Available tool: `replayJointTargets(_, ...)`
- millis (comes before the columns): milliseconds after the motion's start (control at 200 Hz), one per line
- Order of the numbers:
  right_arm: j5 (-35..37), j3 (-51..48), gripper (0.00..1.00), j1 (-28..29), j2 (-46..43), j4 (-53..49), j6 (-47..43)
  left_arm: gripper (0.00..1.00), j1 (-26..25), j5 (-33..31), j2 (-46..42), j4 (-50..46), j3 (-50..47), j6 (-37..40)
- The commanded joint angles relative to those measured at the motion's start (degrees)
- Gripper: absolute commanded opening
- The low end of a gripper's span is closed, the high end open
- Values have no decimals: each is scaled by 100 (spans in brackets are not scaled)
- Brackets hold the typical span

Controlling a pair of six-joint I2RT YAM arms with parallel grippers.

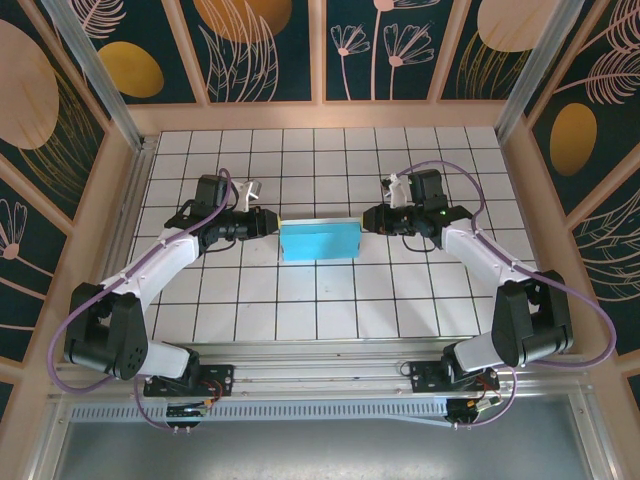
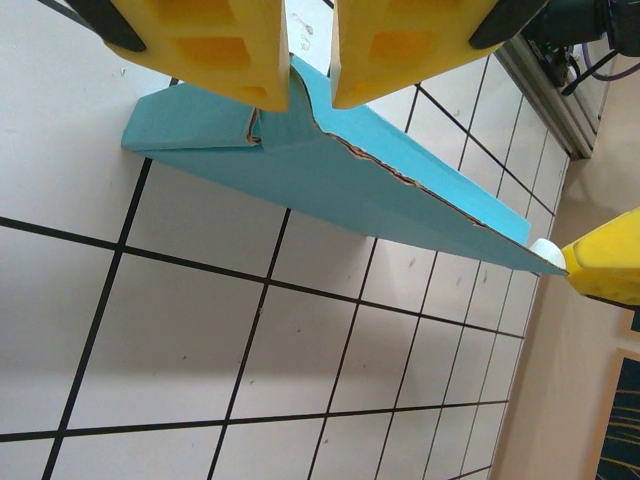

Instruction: Fold the paper box

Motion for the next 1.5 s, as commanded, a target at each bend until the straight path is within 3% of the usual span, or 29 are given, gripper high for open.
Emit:
replayJointTargets(0,-82,-40,19,8,77,180,33,21,-34,157,62,19,-29,-78)
replayJointTargets(375,-46,-75,14,42,94,215,90,20,-35,189,94,62,-47,-110)
replayJointTargets(1497,147,-437,13,150,91,347,168,20,-33,228,180,333,-485,-226)
